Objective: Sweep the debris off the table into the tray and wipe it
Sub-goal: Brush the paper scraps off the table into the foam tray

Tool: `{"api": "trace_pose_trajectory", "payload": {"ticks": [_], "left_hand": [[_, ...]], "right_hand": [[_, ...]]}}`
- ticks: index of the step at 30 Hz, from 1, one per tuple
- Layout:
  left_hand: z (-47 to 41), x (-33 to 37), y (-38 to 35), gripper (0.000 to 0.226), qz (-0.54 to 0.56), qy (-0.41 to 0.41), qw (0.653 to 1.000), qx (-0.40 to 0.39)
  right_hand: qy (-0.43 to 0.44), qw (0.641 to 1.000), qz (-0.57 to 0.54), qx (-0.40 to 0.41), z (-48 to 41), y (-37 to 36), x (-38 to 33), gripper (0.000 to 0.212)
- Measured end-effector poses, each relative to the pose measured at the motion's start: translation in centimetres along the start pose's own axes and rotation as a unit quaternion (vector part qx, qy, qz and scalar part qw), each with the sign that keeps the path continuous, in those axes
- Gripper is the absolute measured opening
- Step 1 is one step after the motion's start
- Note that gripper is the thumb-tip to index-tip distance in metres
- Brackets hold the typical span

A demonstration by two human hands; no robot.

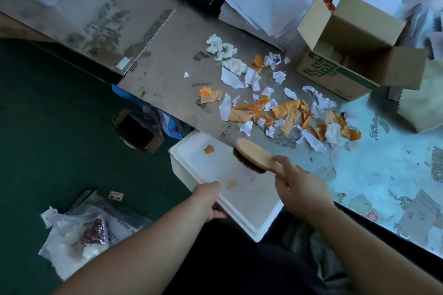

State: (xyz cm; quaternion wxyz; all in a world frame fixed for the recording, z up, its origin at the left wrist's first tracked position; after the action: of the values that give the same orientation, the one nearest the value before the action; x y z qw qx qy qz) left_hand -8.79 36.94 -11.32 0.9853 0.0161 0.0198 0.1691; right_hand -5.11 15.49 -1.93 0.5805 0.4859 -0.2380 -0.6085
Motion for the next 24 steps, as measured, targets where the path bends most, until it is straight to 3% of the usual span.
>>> {"api": "trace_pose_trajectory", "payload": {"ticks": [5, 12, 18, 24], "left_hand": [[-0.1, 0.7, 0.8, 0.025, 0.019, -0.002, 1.0, -0.012], [-0.2, 1.2, 1.5, 0.029, 0.008, 0.001, 1.0, -0.008], [-0.3, 1.6, 1.6, 0.033, -0.008, 0.004, 1.0, 0.003], [0.1, 2.2, 2.2, 0.028, -0.005, 0.012, 1.0, -0.004]], "right_hand": [[-0.032, 0.997, -0.001, 0.072, -3.8, 2.1, -0.3, 0.041], [-0.021, 0.999, 0.036, -0.008, -3.3, 0.9, -0.8, 0.039], [0.048, 0.996, 0.051, -0.056, -0.3, -1.2, -1.8, 0.041], [0.041, 0.998, 0.037, 0.025, -3.9, 1.7, -3.4, 0.04]]}}
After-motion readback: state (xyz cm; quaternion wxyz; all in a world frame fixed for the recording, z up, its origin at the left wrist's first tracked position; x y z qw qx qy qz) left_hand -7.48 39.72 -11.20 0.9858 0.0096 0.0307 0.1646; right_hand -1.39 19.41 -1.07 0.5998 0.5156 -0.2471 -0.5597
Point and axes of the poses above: each hand's wrist, its own z-axis away from the middle knuckle, its own y-axis out of the back of the hand, x = y × z, the point moved 1 cm from there along -z, towards the middle knuckle, and after that the axes turned 9 degrees about y, right-handed, at the moved point
